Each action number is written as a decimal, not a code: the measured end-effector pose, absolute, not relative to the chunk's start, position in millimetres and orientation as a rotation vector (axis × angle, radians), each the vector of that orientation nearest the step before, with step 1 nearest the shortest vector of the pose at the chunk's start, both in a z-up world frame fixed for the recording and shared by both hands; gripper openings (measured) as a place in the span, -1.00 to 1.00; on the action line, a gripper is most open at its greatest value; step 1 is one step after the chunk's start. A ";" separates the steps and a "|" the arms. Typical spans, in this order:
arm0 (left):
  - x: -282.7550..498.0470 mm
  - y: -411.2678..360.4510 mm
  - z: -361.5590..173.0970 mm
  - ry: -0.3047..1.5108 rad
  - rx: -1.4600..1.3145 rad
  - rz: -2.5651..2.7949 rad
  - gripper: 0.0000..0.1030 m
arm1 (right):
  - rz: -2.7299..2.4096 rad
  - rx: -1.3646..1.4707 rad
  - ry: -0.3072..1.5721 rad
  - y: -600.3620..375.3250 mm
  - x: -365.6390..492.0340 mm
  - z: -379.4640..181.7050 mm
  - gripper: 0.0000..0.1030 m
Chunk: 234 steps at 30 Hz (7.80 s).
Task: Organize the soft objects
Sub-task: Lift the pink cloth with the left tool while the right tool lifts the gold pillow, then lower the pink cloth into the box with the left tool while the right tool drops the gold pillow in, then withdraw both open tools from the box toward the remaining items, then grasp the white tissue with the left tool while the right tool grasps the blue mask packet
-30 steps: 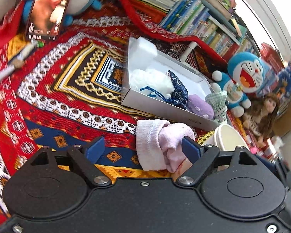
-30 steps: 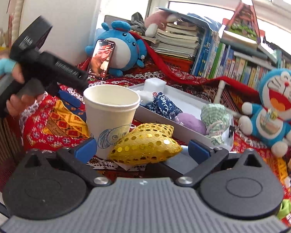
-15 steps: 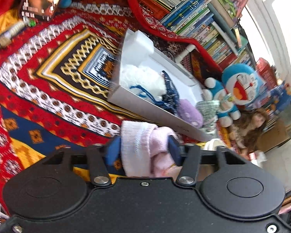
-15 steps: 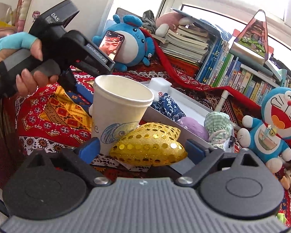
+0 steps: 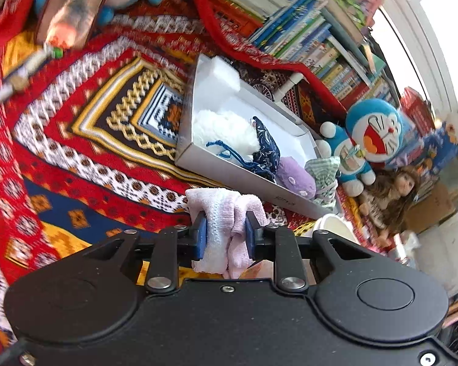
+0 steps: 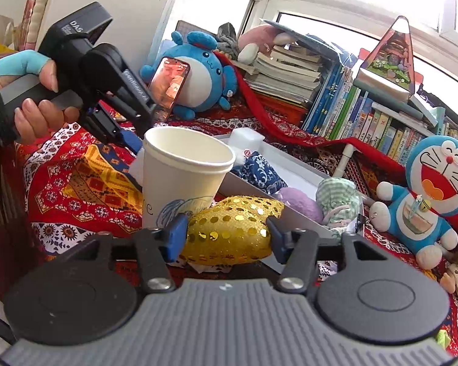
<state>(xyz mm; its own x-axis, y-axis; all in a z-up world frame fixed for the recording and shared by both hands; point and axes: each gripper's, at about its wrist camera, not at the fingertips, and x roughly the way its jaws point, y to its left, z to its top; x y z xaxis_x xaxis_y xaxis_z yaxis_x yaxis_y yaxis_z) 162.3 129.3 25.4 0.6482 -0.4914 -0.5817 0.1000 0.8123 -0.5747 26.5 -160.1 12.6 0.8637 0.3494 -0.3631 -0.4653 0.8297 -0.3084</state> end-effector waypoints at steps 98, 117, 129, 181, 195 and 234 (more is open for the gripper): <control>355.4 -10.7 61.9 0.772 0.015 -0.247 -0.44 | 0.317 0.038 0.667 -173.6 292.5 35.7 0.29; 280.1 9.8 121.9 0.606 -0.019 -0.264 0.23 | 0.334 0.046 0.527 -183.7 235.4 88.7 0.57; 199.9 12.6 152.8 0.511 -0.051 -0.335 0.43 | 0.362 0.004 0.411 -194.8 164.1 121.1 0.66; 7.8 -90.2 6.3 0.470 0.002 -0.066 -0.59 | 0.227 0.184 0.541 -281.2 87.6 60.8 0.74; 32.0 -107.6 -13.4 0.500 0.012 0.007 -0.38 | 0.271 0.324 0.748 -281.4 143.5 46.7 0.74; 18.9 -93.1 -8.6 0.484 0.035 -0.073 -0.22 | 0.202 0.287 0.742 -281.8 115.0 57.5 -0.57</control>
<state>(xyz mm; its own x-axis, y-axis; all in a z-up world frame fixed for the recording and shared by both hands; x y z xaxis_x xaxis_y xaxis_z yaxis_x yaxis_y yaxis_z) 18.9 -93.1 -8.6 0.8828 -0.0621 -0.4657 0.0789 0.9967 0.0167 115.0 -281.8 57.5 0.7207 0.2806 -0.6340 -0.0794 0.9418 0.3266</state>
